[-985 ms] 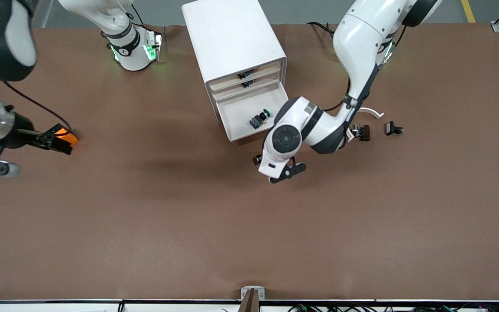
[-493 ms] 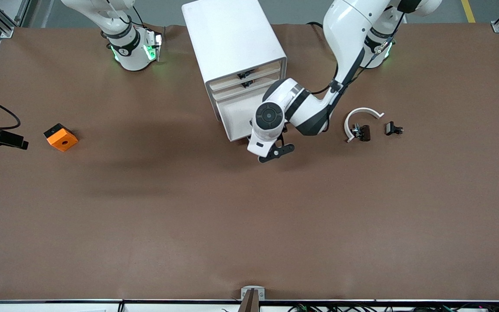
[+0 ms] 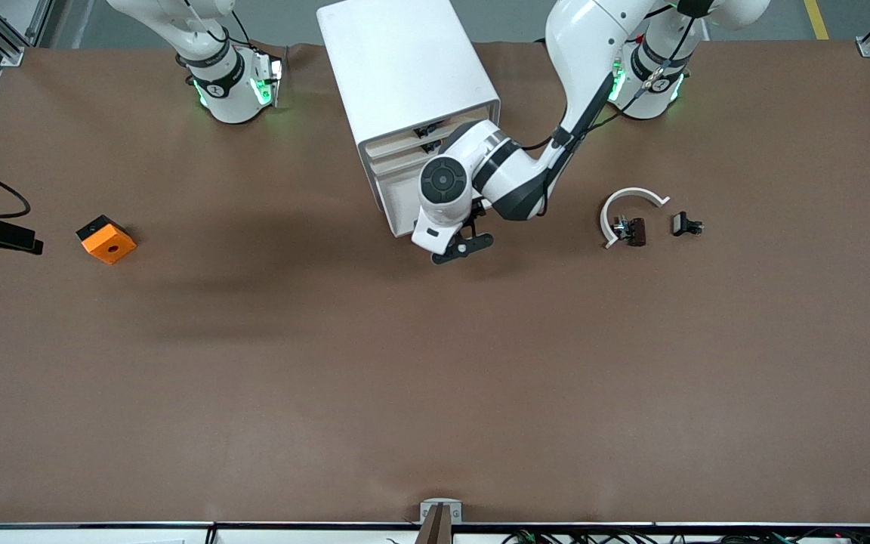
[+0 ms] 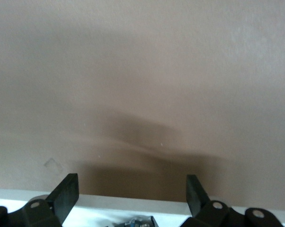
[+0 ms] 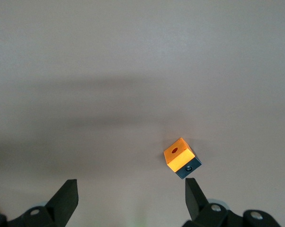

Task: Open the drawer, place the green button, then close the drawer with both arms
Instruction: 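Push the drawer shut into the cabinet with the left gripper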

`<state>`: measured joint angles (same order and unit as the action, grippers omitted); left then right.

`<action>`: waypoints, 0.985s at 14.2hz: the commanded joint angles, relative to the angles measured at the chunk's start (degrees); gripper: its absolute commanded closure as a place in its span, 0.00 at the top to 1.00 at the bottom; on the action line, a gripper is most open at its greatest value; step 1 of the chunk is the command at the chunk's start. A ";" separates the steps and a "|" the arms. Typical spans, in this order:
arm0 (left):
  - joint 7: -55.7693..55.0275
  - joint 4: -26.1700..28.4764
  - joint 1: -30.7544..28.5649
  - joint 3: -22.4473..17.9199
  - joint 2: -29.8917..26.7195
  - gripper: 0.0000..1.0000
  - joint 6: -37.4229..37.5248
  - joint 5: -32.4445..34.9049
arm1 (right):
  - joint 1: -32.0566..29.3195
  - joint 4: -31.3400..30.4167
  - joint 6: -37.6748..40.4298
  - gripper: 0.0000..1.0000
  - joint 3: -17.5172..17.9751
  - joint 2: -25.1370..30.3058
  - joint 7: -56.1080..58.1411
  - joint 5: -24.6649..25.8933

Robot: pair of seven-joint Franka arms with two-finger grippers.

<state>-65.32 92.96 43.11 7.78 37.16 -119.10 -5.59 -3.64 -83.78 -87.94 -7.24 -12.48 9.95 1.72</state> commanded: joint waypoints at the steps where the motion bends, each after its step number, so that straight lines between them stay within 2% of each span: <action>1: -3.66 2.05 2.15 -0.05 -1.31 1.00 -0.61 1.11 | -0.66 -0.33 0.92 1.00 1.26 1.67 0.69 3.19; 6: -4.99 3.54 3.48 1.26 -0.95 1.00 -0.61 -0.55 | -1.01 3.62 4.52 1.00 1.17 1.49 0.51 3.12; 10: -4.64 3.37 3.21 1.45 -0.34 1.00 -0.61 -10.03 | -1.01 5.12 7.87 1.00 1.26 2.45 0.51 2.07; 14: -4.46 3.37 3.04 1.45 -0.08 1.00 -0.52 -17.33 | -0.66 2.93 7.43 1.00 1.52 7.37 0.51 1.01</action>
<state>-69.73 95.85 46.38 8.92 37.38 -119.10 -19.29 -3.65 -78.59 -80.80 -6.68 -8.79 10.06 3.49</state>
